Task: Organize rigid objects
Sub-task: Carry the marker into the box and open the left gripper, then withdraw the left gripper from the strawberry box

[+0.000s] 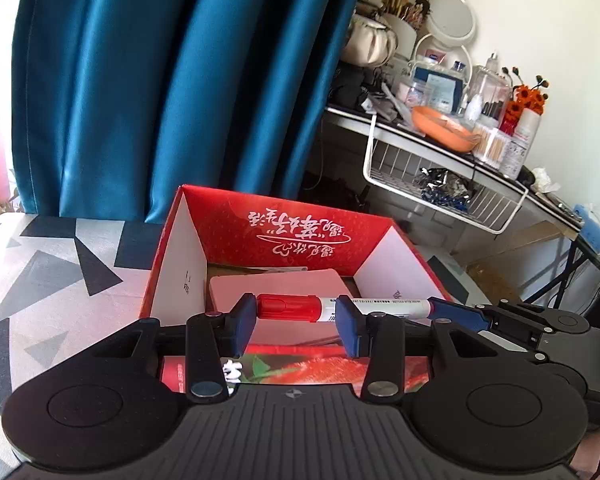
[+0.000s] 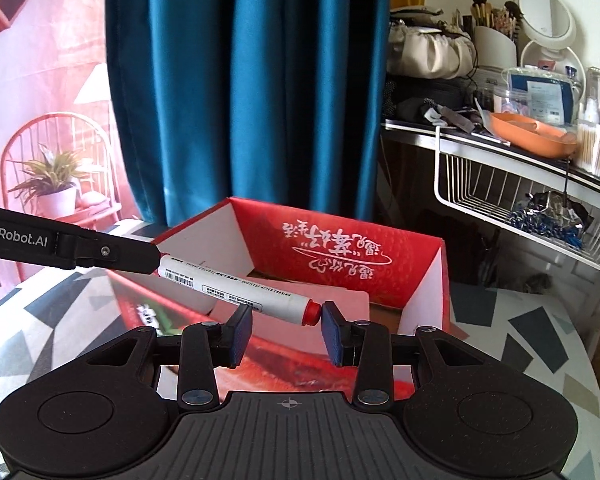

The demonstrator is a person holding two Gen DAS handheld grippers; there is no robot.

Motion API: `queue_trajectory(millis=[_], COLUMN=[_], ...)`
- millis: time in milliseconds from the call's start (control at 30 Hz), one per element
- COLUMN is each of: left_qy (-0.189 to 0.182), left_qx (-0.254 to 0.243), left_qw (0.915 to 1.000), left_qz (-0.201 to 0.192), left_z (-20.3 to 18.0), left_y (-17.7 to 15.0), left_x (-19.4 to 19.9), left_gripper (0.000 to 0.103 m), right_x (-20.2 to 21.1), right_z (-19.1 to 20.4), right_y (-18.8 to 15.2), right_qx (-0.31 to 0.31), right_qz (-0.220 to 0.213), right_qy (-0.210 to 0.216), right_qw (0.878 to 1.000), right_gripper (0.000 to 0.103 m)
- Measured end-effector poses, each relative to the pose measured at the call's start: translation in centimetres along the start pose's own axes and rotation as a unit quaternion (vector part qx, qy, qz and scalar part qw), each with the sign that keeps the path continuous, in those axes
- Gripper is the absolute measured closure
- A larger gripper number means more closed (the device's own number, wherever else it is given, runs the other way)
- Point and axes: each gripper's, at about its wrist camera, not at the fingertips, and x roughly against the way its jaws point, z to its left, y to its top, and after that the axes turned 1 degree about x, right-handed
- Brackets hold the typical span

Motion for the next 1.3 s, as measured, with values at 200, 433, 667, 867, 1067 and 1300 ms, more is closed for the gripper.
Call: queue_trajectory(millis=[200, 433, 667, 867, 1067, 1300], left_qy=[0.006, 0.012, 0.019, 0.043, 0.058, 0.079], left_qx=[-0.001, -0.006, -0.016, -0.038, -0.056, -0.068], left_qw=[0.9995, 0.9987, 0.9987, 0.9980, 0.9964, 0.9937], left_qz=[0.031, 0.049, 0.044, 0.027, 0.025, 0.042], left_z=[0.6, 1.1, 1.2, 0.6, 0.2, -0.2], left_y=[0.3, 0.1, -0.1, 0.0, 0.3, 0.4], left_x=[-3.3, -4.4, -3.8, -2.4, -1.2, -0.3], left_gripper=[0.059, 0.060, 0.059, 0.025, 0.001, 0.000], right_x=[-3.2, -4.6, -4.6, -3.9, -2.9, -2.4], right_z=[-1.1, -1.3, -1.2, -1.5, -2.3, -2.7], right_y=[0.3, 0.1, 0.2, 0.1, 0.2, 0.4], right_qx=[0.000, 0.014, 0.006, -0.029, -0.070, -0.080], right_qz=[0.032, 0.055, 0.062, 0.060, 0.059, 0.076], right_qy=[-0.008, -0.009, -0.013, -0.034, -0.039, -0.045], right_qw=[0.999, 0.998, 0.998, 0.997, 0.995, 0.993], right_gripper=[0.068, 0.068, 0.065, 0.038, 0.001, 0.000])
